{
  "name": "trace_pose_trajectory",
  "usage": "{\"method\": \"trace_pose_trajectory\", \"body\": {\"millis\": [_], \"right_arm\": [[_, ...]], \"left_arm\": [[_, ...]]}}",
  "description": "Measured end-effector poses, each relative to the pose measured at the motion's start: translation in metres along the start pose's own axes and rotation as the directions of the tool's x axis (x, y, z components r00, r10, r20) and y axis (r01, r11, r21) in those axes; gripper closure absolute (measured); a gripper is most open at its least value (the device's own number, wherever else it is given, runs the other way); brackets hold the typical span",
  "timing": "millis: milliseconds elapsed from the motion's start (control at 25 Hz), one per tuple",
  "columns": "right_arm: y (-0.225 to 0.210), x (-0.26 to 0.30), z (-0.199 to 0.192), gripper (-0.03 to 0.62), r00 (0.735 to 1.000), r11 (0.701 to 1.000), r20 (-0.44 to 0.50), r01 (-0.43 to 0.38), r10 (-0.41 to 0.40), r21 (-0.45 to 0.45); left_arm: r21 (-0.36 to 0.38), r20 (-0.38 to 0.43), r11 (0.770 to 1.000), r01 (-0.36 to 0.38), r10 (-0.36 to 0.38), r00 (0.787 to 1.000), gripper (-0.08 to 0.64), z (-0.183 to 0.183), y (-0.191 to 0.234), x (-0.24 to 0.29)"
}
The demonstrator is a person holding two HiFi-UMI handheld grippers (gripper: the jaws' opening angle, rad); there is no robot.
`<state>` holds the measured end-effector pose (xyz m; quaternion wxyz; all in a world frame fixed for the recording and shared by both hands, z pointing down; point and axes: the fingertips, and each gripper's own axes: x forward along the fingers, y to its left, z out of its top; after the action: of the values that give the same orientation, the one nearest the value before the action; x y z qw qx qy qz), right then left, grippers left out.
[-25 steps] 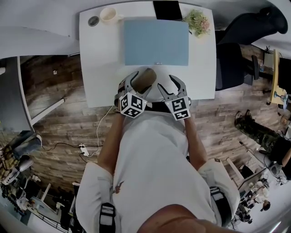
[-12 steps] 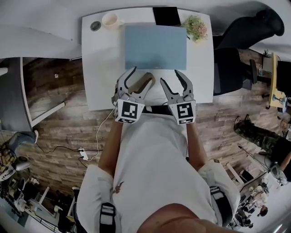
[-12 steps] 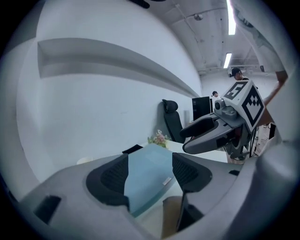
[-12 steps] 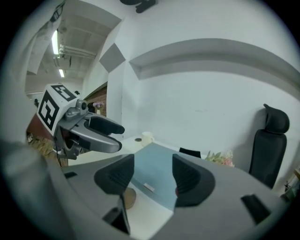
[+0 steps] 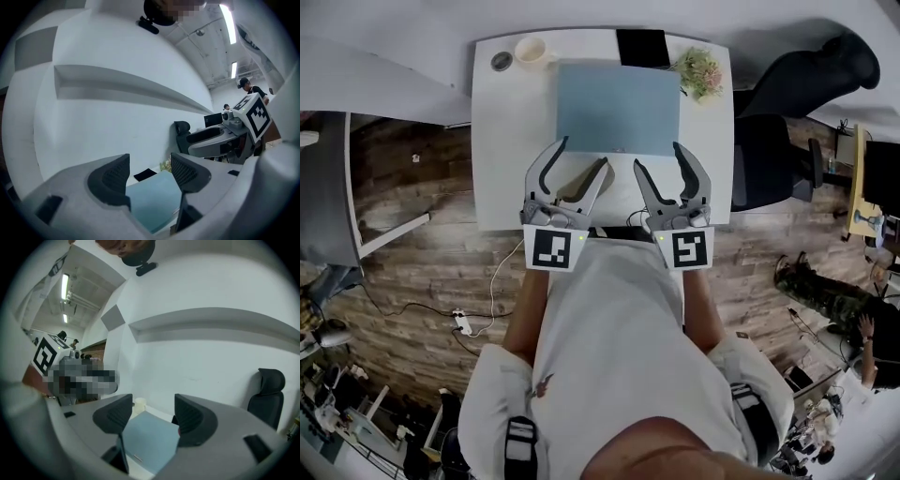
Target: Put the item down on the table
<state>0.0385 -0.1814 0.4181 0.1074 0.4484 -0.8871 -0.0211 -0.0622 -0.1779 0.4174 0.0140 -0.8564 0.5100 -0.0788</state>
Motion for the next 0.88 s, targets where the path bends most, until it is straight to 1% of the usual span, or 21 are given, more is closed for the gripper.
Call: {"method": "trace_pose_trajectory", "body": {"millis": [120, 200, 320, 480, 600, 880], "right_arm": [[-0.001, -0.003, 0.02, 0.283, 0.998, 1.0, 0.059, -0.012, 0.012, 0.003], [-0.001, -0.003, 0.026, 0.279, 0.997, 1.0, 0.076, -0.02, 0.021, -0.018], [-0.002, -0.005, 0.023, 0.279, 0.998, 0.999, 0.055, -0.03, 0.032, -0.041], [-0.015, -0.011, 0.023, 0.278, 0.998, 1.0, 0.065, -0.024, 0.025, -0.009], [-0.029, -0.014, 0.02, 0.278, 0.997, 1.0, 0.066, -0.029, 0.03, -0.002], [-0.044, -0.022, 0.01, 0.279, 0.996, 0.997, 0.057, -0.072, 0.071, 0.012]], "left_arm": [[0.003, 0.017, 1.0, -0.028, 0.028, 0.999, 0.278, 0.012, 0.002, -0.004], [-0.008, 0.016, 0.999, -0.048, 0.048, 0.999, 0.279, 0.015, 0.003, -0.005], [-0.009, 0.008, 0.997, -0.072, 0.072, 0.997, 0.278, 0.015, 0.001, -0.005], [-0.013, 0.001, 0.995, -0.101, 0.101, 0.995, 0.279, 0.019, -0.005, -0.001], [-0.001, -0.008, 0.992, -0.123, 0.123, 0.992, 0.278, 0.022, -0.009, 0.003], [0.024, -0.042, 0.985, -0.172, 0.173, 0.984, 0.278, 0.021, -0.022, 0.005]]}}
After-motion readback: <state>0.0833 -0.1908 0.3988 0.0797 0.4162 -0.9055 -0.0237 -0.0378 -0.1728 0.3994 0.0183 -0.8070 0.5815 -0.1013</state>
